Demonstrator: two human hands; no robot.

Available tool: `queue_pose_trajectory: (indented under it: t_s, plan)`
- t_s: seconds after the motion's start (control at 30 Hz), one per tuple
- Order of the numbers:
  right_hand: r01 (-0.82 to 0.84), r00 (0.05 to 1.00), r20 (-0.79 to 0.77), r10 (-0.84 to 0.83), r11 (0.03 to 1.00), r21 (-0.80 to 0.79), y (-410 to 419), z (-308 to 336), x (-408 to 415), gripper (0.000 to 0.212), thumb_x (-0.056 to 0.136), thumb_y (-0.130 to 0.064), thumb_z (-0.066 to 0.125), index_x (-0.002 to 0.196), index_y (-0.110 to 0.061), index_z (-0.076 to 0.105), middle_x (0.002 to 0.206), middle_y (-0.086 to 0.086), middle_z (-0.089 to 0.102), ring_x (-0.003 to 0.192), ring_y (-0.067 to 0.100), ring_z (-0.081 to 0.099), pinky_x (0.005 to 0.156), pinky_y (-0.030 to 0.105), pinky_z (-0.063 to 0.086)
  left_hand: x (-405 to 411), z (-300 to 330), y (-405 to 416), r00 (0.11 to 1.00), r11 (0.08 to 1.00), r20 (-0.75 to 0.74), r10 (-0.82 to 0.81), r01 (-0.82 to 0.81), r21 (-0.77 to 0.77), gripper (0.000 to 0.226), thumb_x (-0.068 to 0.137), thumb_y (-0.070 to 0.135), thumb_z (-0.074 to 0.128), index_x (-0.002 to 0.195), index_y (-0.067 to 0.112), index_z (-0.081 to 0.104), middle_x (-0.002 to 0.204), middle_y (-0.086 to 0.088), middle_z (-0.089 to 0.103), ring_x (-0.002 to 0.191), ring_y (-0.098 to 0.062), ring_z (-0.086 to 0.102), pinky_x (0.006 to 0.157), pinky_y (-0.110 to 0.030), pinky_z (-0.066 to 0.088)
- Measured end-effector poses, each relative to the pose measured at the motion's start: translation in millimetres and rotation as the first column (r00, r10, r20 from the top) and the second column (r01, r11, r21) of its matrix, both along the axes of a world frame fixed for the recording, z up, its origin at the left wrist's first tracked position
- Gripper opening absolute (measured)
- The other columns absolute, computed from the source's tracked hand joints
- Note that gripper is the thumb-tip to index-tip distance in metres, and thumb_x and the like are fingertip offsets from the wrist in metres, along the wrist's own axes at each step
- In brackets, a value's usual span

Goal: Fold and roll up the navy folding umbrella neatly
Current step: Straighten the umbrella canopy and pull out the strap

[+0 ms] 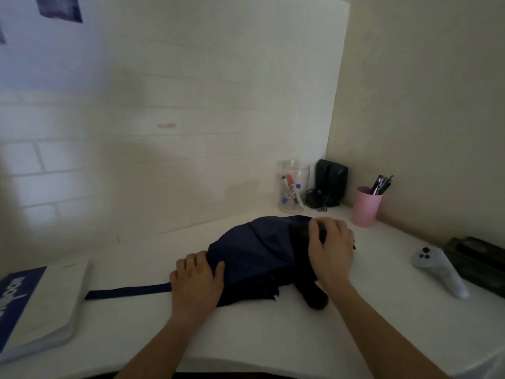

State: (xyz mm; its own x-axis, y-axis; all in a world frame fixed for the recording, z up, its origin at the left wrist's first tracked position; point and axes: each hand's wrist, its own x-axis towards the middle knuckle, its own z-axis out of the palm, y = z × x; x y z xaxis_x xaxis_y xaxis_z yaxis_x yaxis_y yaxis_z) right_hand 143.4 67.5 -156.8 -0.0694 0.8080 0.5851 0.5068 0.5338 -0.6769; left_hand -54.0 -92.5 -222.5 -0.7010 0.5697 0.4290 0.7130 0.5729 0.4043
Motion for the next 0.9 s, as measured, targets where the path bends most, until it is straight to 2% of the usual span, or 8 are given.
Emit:
queue_pose_trajectory:
  t_s: [0.1,0.23,0.47,0.57,0.67,0.73,0.8,0.9]
  plan:
    - [-0.152,0.964,0.201,0.176,0.980,-0.131,22.7,10.8,-22.2,0.047,0.095,-0.054,0.053,0.132,-0.025,0.058,0.134,0.006,0.058,0.125,0.028,0.051,0.106,0.043,0.043,-5.7,-9.4,3.5,0.999,1.000,-0.044,-0.012,0.011,-0.016,0.035,0.093,0.037,0.068,0.114,0.009,0.069,0.110,-0.014,0.069,0.102,-0.038,0.060,0.085,-0.050,0.047]
    - [-0.283,0.740,0.467,0.485,0.853,-0.438,26.5,-17.2,-38.7,0.064,0.091,-0.067,0.051,0.147,-0.037,0.043,0.154,0.005,0.043,0.142,0.033,0.035,0.119,0.047,0.031,-9.7,-12.7,3.8,1.000,0.999,0.021,-0.014,0.013,0.030,0.030,0.094,0.023,0.067,0.120,0.010,0.067,0.119,-0.015,0.067,0.110,-0.038,0.057,0.090,-0.052,0.045]
    - [-0.409,0.618,0.418,0.666,0.726,-0.553,9.6,-20.8,-13.8,0.092,0.071,-0.065,0.060,0.154,-0.043,0.029,0.164,-0.004,0.024,0.150,0.023,0.021,0.122,0.044,0.025,-16.7,-5.8,1.3,0.983,0.994,0.168,-0.069,0.053,0.100,0.041,0.093,0.001,0.058,0.132,0.013,0.059,0.124,-0.012,0.067,0.114,-0.036,0.054,0.094,-0.050,0.044]
    - [-0.467,0.656,0.417,0.630,0.772,-0.432,5.6,-12.6,5.5,0.072,0.068,-0.065,0.058,0.136,-0.039,0.056,0.140,-0.014,0.050,0.128,0.010,0.049,0.109,0.036,0.043,-18.8,-2.6,-1.3,0.956,0.972,0.259,-0.139,0.081,0.222,0.047,0.090,-0.002,0.061,0.133,0.016,0.058,0.123,-0.011,0.068,0.113,-0.035,0.060,0.098,-0.054,0.049]
    - [-0.379,0.872,0.261,0.414,0.908,-0.176,15.6,-7.1,23.7,0.036,0.084,-0.056,0.063,0.103,-0.030,0.077,0.109,-0.015,0.064,0.108,0.006,0.057,0.095,0.026,0.042,-11.1,5.8,-5.6,0.982,0.960,0.185,-0.031,-0.023,0.280,0.036,0.091,0.009,0.068,0.126,0.019,0.064,0.122,-0.012,0.067,0.112,-0.037,0.060,0.096,-0.054,0.048]
    - [-0.132,0.970,0.194,0.150,0.986,-0.101,31.9,-5.8,37.3,0.042,0.085,-0.063,0.056,0.103,-0.031,0.076,0.109,-0.004,0.068,0.111,0.020,0.058,0.095,0.032,0.043,9.9,19.1,-6.6,0.996,0.943,0.025,0.080,-0.084,0.321,0.025,0.092,0.022,0.070,0.117,0.021,0.071,0.119,-0.011,0.067,0.112,-0.037,0.056,0.093,-0.051,0.043]
    - [0.020,0.970,0.240,0.045,0.965,-0.262,41.1,-1.6,38.7,0.062,0.081,-0.073,0.048,0.123,-0.031,0.066,0.126,0.010,0.064,0.121,0.036,0.054,0.103,0.042,0.042,29.2,35.9,-5.1,0.999,0.950,-0.025,0.025,-0.016,0.313,0.024,0.095,0.034,0.065,0.116,0.024,0.070,0.116,-0.007,0.066,0.109,-0.033,0.057,0.092,-0.049,0.044]
    - [-0.093,0.924,0.284,0.256,0.872,-0.481,30.3,9.5,32.5,0.096,0.067,-0.094,0.041,0.145,-0.037,0.043,0.143,0.014,0.051,0.132,0.039,0.047,0.109,0.051,0.041,34.3,49.3,15.6,0.932,0.994,0.360,0.047,-0.078,0.074,0.056,0.098,0.057,0.046,0.136,0.018,0.054,0.132,-0.011,0.060,0.121,-0.034,0.055,0.102,-0.049,0.044]
